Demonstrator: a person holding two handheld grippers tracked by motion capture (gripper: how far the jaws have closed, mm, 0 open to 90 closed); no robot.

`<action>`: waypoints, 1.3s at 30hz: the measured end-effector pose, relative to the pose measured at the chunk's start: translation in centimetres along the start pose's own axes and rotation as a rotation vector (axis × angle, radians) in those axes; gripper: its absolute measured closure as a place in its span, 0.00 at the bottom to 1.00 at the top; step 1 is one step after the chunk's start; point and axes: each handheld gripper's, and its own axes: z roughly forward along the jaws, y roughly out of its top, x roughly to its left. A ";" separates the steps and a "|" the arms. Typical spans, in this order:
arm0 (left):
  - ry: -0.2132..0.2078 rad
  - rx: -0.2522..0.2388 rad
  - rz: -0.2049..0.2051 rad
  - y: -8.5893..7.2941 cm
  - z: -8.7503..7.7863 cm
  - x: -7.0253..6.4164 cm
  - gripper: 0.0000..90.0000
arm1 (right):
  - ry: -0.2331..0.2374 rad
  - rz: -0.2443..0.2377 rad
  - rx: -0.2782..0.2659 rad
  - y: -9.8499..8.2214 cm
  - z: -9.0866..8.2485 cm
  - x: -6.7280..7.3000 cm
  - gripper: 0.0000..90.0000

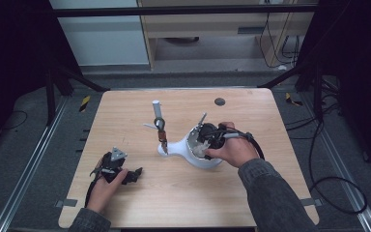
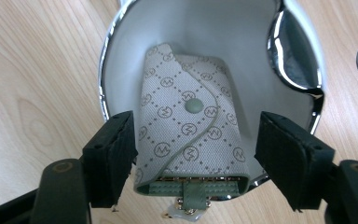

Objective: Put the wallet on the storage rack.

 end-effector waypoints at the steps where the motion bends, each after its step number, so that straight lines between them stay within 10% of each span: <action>1: 0.000 0.000 0.000 0.0 0.0 0.0 0.00 | 0.001 0.002 -0.008 0.0 -0.2 0.0 0.30; 39: -0.001 0.000 -0.002 0.0 0.0 0.0 0.00 | -0.014 0.043 -0.116 -1.6 -3.5 0.3 0.25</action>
